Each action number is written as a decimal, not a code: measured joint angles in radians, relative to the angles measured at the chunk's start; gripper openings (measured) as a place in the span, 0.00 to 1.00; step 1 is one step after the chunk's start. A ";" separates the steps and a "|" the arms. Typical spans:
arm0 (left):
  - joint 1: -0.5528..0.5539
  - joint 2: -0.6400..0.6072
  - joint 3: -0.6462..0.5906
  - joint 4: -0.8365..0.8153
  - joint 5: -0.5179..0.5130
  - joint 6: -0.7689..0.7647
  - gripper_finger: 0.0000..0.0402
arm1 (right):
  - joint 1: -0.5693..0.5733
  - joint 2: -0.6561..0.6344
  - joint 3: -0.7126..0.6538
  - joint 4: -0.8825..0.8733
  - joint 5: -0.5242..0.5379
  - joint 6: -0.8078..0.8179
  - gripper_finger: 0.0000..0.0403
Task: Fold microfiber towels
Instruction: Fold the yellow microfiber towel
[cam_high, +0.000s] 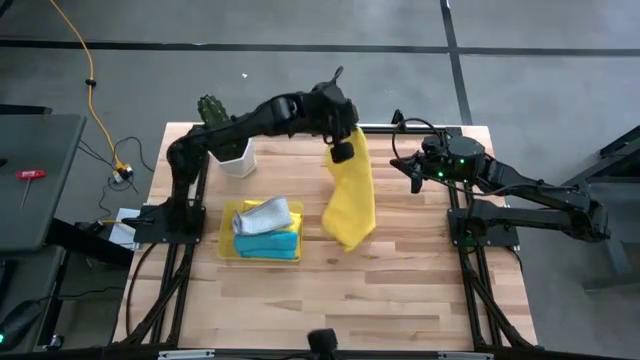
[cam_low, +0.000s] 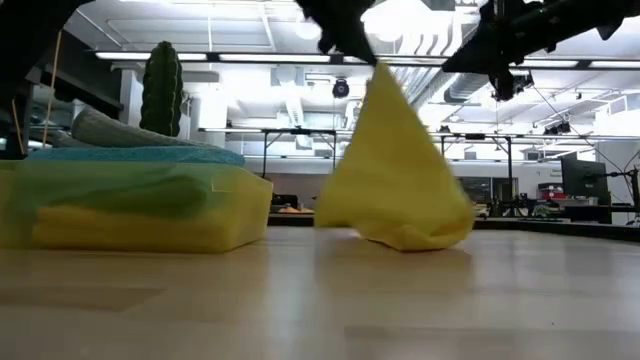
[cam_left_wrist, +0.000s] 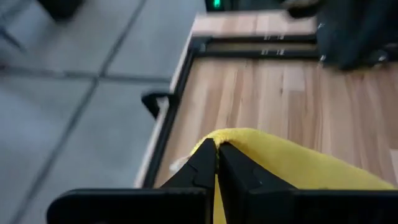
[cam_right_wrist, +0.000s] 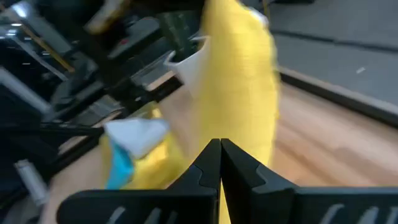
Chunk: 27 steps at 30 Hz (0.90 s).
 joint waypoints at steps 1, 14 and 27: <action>0.014 0.009 -0.001 -0.016 0.012 -0.025 0.00 | 0.000 0.000 0.000 -0.003 -0.022 0.013 0.00; 0.099 0.104 -0.003 -0.160 0.044 -0.108 0.00 | 0.219 0.193 0.001 -0.098 -0.058 0.027 0.23; 0.115 0.110 -0.002 -0.197 0.044 -0.136 0.00 | 0.368 0.704 0.020 0.454 0.084 -0.217 0.42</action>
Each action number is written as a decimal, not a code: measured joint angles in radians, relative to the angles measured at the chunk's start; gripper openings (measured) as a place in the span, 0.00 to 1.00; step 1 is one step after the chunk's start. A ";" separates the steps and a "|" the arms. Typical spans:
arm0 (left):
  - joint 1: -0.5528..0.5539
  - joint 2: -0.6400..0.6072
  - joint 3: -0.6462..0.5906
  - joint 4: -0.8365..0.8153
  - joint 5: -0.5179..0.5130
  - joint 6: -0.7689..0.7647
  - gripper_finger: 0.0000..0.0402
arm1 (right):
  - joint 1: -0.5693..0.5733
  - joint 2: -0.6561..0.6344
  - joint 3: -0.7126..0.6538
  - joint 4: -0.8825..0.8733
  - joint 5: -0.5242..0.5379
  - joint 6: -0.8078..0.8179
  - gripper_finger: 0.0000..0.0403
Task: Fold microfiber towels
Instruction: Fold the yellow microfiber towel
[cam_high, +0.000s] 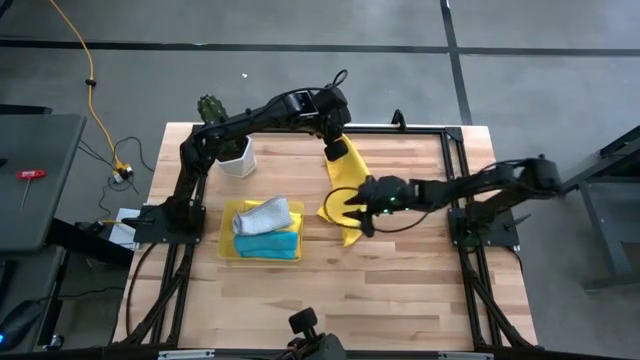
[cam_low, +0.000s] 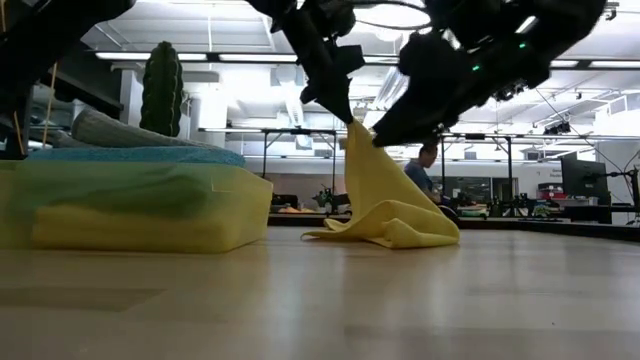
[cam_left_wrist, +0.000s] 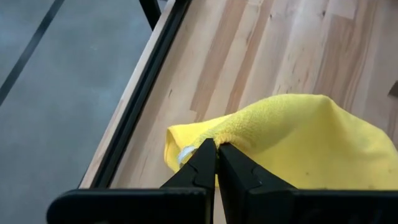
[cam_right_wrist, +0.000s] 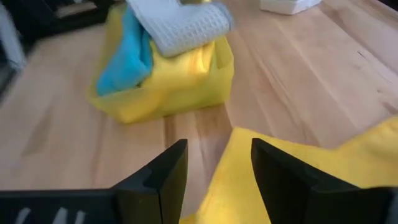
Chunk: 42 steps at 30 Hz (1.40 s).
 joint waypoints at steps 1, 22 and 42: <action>0.000 0.000 0.000 -0.001 0.000 0.000 0.00 | 0.005 0.032 0.021 -0.003 0.013 -0.020 0.42; -0.008 -0.001 0.000 0.009 0.049 -0.001 0.00 | 0.044 0.583 0.547 -0.344 0.136 -0.178 0.42; -0.008 -0.002 0.000 0.009 0.053 -0.003 0.00 | 0.004 0.638 0.575 -0.392 0.116 -0.077 0.41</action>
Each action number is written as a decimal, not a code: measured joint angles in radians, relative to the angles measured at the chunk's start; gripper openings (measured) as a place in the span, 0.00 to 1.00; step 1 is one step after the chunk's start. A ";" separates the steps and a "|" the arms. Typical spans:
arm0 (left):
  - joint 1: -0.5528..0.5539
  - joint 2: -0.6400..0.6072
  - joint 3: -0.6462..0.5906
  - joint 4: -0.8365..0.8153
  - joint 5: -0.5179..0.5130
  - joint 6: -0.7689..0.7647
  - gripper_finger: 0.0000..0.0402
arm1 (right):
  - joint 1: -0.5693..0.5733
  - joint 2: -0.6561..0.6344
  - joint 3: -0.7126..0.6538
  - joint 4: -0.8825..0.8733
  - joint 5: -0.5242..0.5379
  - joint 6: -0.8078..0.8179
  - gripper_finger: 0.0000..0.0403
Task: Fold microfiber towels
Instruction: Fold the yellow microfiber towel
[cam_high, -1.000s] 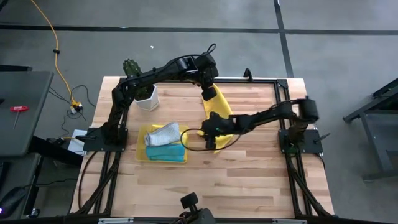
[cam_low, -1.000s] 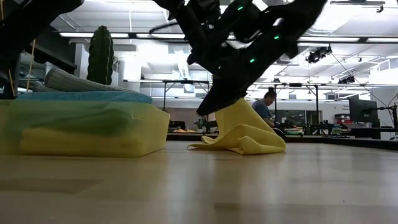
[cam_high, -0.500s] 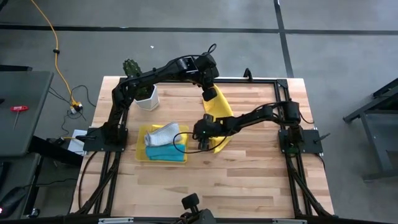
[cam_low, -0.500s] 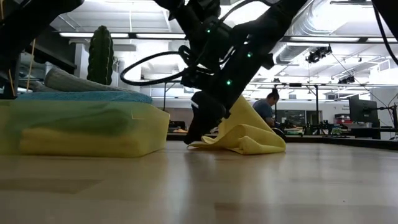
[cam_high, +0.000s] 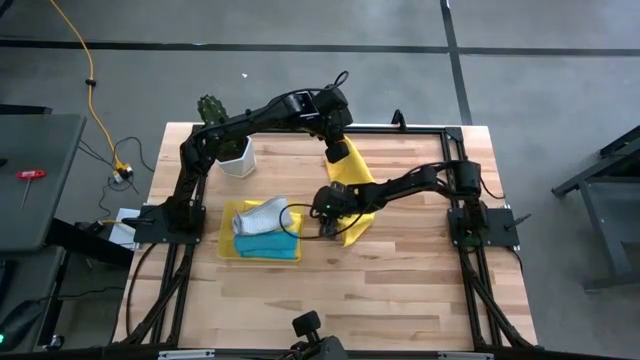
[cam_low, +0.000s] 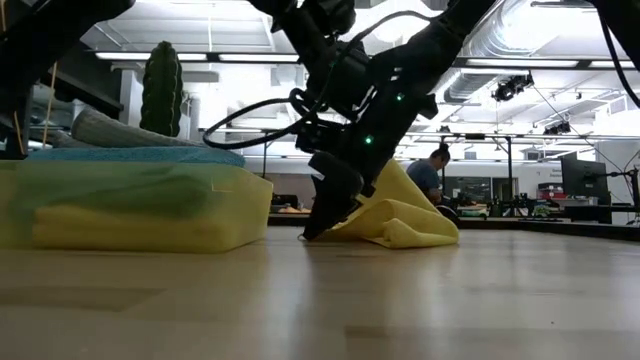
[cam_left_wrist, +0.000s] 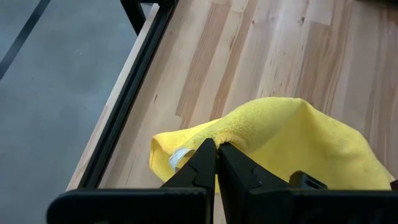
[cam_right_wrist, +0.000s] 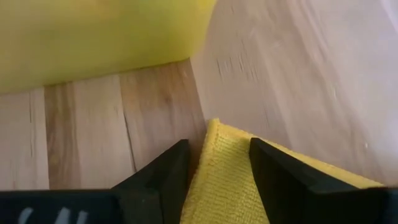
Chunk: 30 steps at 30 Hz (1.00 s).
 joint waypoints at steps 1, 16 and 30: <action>0.000 0.000 0.000 0.000 0.000 0.000 0.00 | 0.000 0.003 0.000 0.004 -0.001 0.008 0.39; 0.036 -0.029 0.002 -0.060 0.002 0.020 0.00 | -0.048 -0.241 -0.005 -0.334 0.028 0.065 0.01; 0.099 -0.053 0.018 -0.127 0.007 0.027 0.00 | -0.244 -1.067 -0.336 -0.444 0.130 0.180 0.00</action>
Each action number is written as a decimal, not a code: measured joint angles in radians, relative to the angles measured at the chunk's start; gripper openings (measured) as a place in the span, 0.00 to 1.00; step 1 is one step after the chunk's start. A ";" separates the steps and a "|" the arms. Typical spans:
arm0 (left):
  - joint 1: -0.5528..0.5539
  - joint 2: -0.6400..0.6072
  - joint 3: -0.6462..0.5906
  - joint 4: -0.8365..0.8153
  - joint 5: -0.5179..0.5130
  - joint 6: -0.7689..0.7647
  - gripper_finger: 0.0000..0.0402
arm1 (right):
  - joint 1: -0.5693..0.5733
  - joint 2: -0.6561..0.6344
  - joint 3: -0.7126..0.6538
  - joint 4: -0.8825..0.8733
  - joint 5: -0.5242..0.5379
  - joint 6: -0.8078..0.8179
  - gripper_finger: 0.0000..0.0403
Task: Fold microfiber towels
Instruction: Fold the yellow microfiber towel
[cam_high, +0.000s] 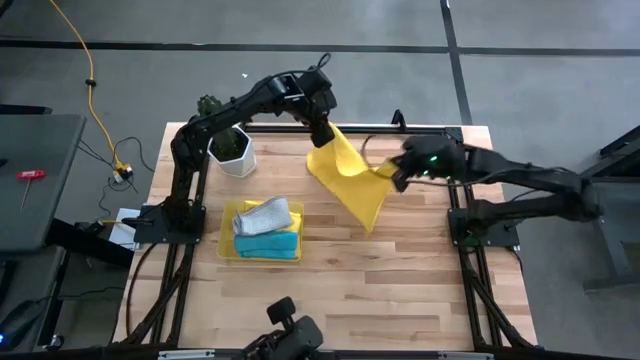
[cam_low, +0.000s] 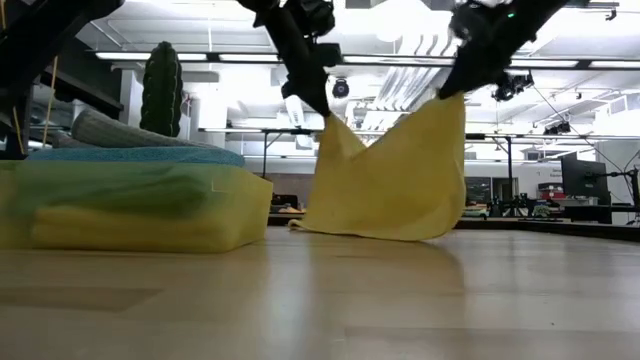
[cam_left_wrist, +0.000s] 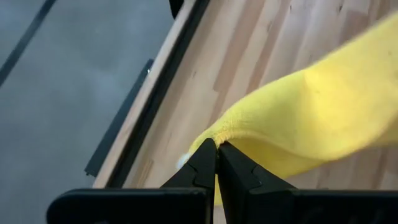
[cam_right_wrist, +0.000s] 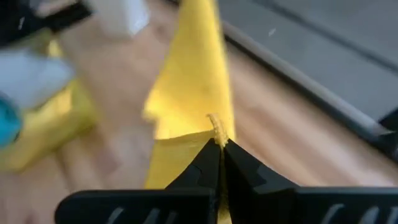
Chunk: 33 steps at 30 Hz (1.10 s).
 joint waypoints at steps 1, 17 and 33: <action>0.003 -0.001 0.013 -0.002 0.000 0.000 0.00 | -0.027 -0.030 0.003 -0.010 0.007 -0.011 0.00; 0.068 -0.002 0.151 -0.217 -0.204 0.120 0.00 | -0.617 0.010 0.263 -0.142 -0.231 -0.481 0.00; 0.092 -0.001 0.151 -0.118 -0.561 0.446 0.00 | -0.806 0.093 0.264 0.016 -0.304 -0.685 0.00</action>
